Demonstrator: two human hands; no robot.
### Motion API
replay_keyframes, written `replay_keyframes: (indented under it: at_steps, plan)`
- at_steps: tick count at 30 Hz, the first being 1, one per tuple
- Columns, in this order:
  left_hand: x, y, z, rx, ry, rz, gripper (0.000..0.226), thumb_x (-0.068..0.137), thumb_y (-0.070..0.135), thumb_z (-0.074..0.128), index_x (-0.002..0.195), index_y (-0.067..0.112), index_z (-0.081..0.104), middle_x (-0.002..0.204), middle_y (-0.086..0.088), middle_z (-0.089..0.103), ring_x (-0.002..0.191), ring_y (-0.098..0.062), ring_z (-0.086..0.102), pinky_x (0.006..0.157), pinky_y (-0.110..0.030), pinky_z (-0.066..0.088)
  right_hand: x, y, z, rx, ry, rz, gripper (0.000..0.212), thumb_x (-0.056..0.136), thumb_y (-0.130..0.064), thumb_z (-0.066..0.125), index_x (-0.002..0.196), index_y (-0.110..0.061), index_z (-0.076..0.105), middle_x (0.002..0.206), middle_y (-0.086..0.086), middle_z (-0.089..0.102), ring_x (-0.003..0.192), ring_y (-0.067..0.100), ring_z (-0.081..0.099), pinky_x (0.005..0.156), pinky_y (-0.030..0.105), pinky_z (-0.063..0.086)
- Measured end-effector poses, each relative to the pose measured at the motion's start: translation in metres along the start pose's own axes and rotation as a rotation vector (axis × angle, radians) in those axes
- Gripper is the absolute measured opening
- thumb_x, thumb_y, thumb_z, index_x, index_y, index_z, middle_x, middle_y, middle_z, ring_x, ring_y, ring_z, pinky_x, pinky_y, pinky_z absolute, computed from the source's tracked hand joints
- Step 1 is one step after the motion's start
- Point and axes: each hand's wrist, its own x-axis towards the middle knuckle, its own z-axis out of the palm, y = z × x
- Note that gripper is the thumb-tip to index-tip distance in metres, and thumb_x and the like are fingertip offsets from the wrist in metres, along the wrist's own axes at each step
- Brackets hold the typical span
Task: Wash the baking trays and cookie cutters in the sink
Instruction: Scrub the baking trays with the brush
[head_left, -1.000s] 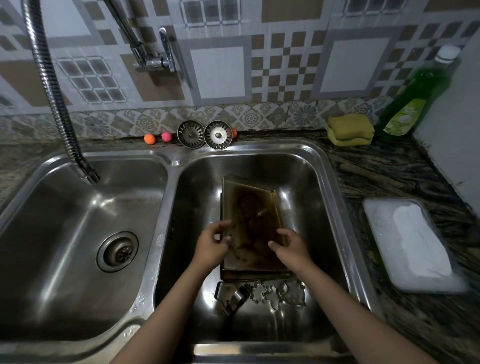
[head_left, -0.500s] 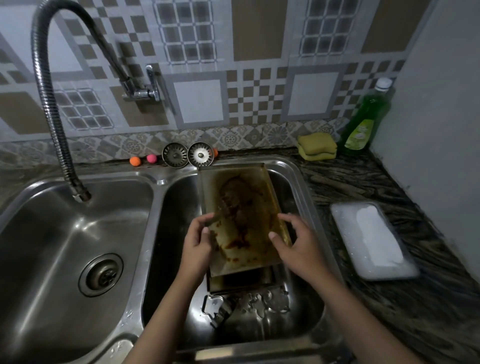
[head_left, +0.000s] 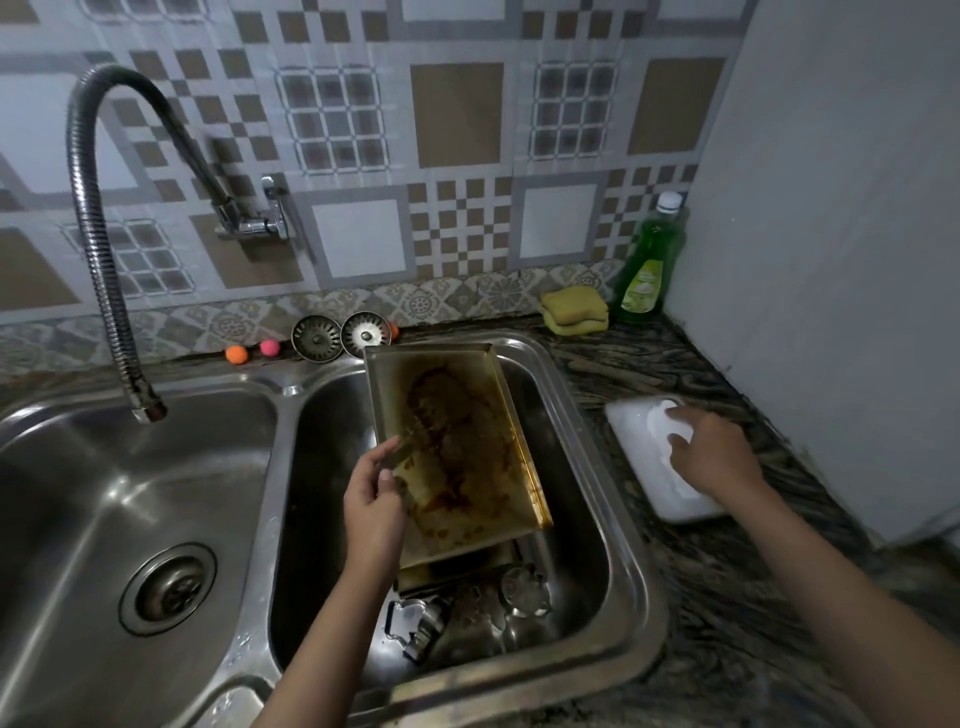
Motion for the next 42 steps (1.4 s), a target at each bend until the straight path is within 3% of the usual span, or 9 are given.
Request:
replay_keyframes:
  at_steps: [6, 9, 13, 18, 24, 28, 33, 38, 42]
  plan:
    - [-0.006, 0.003, -0.008, 0.021, 0.006, 0.071, 0.042, 0.097, 0.002, 0.038, 0.104, 0.036, 0.061, 0.106, 0.005, 0.066, 0.05, -0.003, 0.044, 0.048, -0.019, 0.04, -0.013, -0.024, -0.019, 0.129, 0.069, -0.199, 0.049, 0.085, -0.03, 0.068, 0.132, -0.026, 0.056, 0.131, 0.009, 0.058, 0.117, 0.03, 0.055, 0.086, 0.031, 0.044]
    - [-0.009, 0.008, -0.01, 0.1, 0.018, 0.122, 0.034, 0.097, 0.004, 0.039, 0.108, 0.03, 0.059, 0.096, 0.0, 0.066, 0.049, -0.008, 0.04, 0.051, -0.027, 0.038, -0.032, -0.057, -0.025, 0.214, 0.127, -0.338, 0.062, 0.075, -0.035, 0.078, 0.132, -0.03, 0.055, 0.12, 0.008, 0.06, 0.107, 0.026, 0.057, 0.082, 0.034, 0.047]
    - [-0.014, 0.02, -0.008, 0.194, 0.024, 0.242, 0.027, 0.097, 0.009, 0.042, 0.109, 0.026, 0.059, 0.073, 0.002, 0.061, 0.046, -0.005, 0.042, 0.049, -0.027, 0.038, -0.066, -0.116, -0.008, 0.456, 0.013, -0.446, 0.069, 0.074, -0.03, 0.079, 0.135, -0.036, 0.049, 0.11, 0.003, 0.053, 0.095, 0.019, 0.053, 0.075, 0.032, 0.054]
    - [-0.023, 0.033, -0.004, 0.197, 0.073, 0.289, 0.027, 0.096, 0.005, 0.044, 0.111, 0.021, 0.06, 0.09, -0.009, 0.067, 0.066, -0.016, 0.054, 0.065, -0.031, 0.045, -0.084, -0.164, 0.045, 0.409, 0.016, -0.616, 0.065, 0.077, -0.033, 0.076, 0.137, -0.032, 0.05, 0.093, -0.003, 0.048, 0.085, 0.015, 0.05, 0.062, 0.006, 0.035]
    - [-0.039, 0.037, -0.01, 0.163, 0.075, 0.37, 0.031, 0.095, 0.004, 0.046, 0.11, 0.029, 0.058, 0.077, 0.005, 0.064, 0.055, -0.007, 0.051, 0.053, -0.023, 0.042, -0.056, -0.191, 0.053, 0.483, 0.126, -0.429, 0.062, 0.079, -0.03, 0.074, 0.136, -0.022, 0.052, 0.113, 0.008, 0.056, 0.104, 0.024, 0.055, 0.079, 0.027, 0.045]
    - [-0.033, 0.035, -0.021, 0.125, 0.174, 0.345, 0.028, 0.095, 0.003, 0.047, 0.113, 0.02, 0.058, 0.093, 0.011, 0.066, 0.076, -0.002, 0.061, 0.065, -0.015, 0.047, -0.094, -0.2, 0.078, 0.503, 0.046, -0.758, 0.06, 0.075, -0.031, 0.075, 0.131, -0.02, 0.057, 0.085, 0.002, 0.052, 0.076, 0.019, 0.055, 0.065, 0.02, 0.039]
    - [-0.04, 0.036, -0.026, 0.1, 0.094, 0.392, 0.031, 0.096, 0.011, 0.046, 0.108, 0.037, 0.055, 0.071, 0.0, 0.059, 0.049, -0.01, 0.047, 0.047, -0.027, 0.039, -0.05, -0.2, 0.051, 0.5, 0.124, -0.491, 0.061, 0.081, -0.029, 0.074, 0.136, -0.019, 0.051, 0.108, 0.01, 0.059, 0.094, 0.019, 0.056, 0.071, 0.023, 0.043]
    - [-0.033, 0.033, -0.034, 0.053, 0.12, 0.353, 0.029, 0.096, 0.012, 0.046, 0.11, 0.035, 0.056, 0.095, 0.015, 0.066, 0.083, -0.006, 0.064, 0.071, -0.027, 0.054, -0.095, -0.203, 0.066, 0.498, 0.046, -0.797, 0.059, 0.076, -0.03, 0.076, 0.13, -0.016, 0.057, 0.082, 0.004, 0.054, 0.072, 0.017, 0.053, 0.061, 0.015, 0.036]
    - [-0.039, 0.032, -0.036, 0.053, 0.079, 0.389, 0.024, 0.094, 0.025, 0.045, 0.11, 0.039, 0.056, 0.086, 0.003, 0.064, 0.065, -0.029, 0.058, 0.056, -0.039, 0.05, -0.048, -0.203, 0.04, 0.506, 0.086, -0.51, 0.061, 0.081, -0.026, 0.074, 0.137, -0.016, 0.05, 0.109, 0.01, 0.059, 0.093, 0.02, 0.057, 0.069, 0.026, 0.05]
